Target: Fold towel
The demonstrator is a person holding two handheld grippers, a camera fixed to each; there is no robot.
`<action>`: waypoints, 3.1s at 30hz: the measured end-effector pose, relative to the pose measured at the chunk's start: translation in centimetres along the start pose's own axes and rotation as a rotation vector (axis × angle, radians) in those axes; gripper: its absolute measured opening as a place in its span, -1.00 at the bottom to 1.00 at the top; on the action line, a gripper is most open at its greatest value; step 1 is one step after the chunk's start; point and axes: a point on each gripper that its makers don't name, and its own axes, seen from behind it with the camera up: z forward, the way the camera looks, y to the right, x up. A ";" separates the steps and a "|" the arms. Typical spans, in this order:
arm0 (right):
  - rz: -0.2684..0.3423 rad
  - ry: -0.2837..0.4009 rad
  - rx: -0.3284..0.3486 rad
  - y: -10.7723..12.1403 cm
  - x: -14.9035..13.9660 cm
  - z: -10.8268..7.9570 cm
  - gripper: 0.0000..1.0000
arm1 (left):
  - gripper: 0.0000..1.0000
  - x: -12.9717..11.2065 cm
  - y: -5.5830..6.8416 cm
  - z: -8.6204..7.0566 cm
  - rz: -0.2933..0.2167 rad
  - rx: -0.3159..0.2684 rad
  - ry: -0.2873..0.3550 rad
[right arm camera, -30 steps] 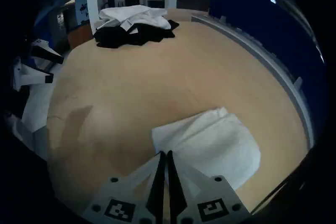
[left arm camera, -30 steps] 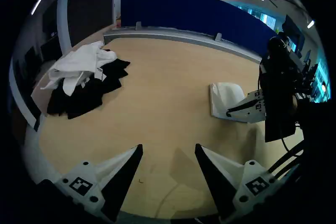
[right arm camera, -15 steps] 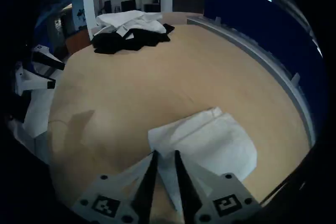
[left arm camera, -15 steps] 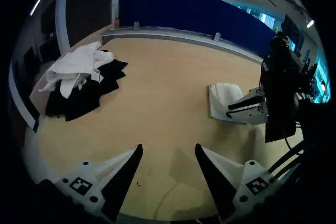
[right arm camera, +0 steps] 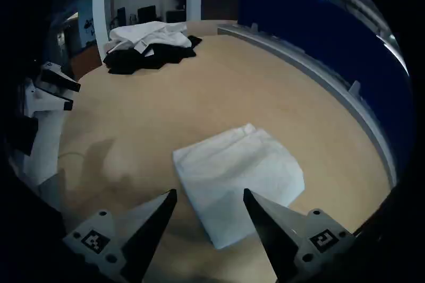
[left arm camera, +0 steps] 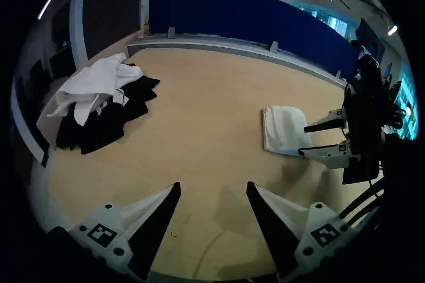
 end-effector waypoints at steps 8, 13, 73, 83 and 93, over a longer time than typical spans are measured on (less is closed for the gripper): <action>0.046 -0.025 -0.044 0.9 -2.6 -1.5 0.94 | 0.84 0.1 0.4 0.0 0.004 -0.006 0.002; 0.084 -0.051 -0.066 1.4 -4.6 -1.9 0.94 | 0.84 0.0 0.8 0.1 0.005 -0.009 0.001; 0.103 0.181 -0.184 6.7 6.1 -11.3 -0.91 | 0.84 2.9 2.8 0.0 0.005 -0.046 0.064; 0.148 0.217 -0.236 9.1 6.6 -14.0 -0.91 | 0.84 3.7 4.0 -0.1 0.021 -0.068 0.080; 0.184 0.230 -0.283 11.9 5.7 -16.6 -0.91 | 0.84 3.9 5.4 0.0 0.039 -0.088 0.081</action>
